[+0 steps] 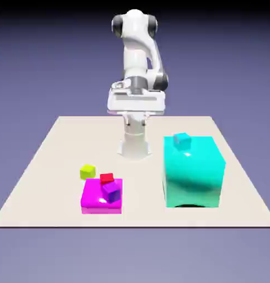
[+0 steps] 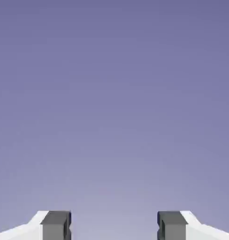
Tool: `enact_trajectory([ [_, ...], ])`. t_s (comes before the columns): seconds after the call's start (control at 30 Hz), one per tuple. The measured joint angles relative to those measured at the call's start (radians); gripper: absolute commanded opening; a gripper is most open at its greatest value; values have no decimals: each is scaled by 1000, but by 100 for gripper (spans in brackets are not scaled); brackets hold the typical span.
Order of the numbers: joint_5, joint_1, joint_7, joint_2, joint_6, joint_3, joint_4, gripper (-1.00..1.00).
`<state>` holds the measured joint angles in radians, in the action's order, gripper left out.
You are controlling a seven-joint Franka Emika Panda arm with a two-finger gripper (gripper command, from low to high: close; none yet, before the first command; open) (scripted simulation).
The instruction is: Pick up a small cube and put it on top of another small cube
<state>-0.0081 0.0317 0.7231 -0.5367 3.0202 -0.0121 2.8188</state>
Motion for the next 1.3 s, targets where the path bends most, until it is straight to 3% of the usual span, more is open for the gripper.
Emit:
enact_trajectory([
  [0.53, -107, 579, -238, 442, -223, -160, 116, 0],
  [0.8, -33, 642, -292, 729, 16, -91, 83, 0],
  [0.83, -23, 649, -298, 762, 45, -82, 79, -100],
  [1.23, -109, 590, -242, 450, -227, -164, 119, -100],
  [1.3, -90, 519, -158, 432, -307, -147, 58, -100],
])
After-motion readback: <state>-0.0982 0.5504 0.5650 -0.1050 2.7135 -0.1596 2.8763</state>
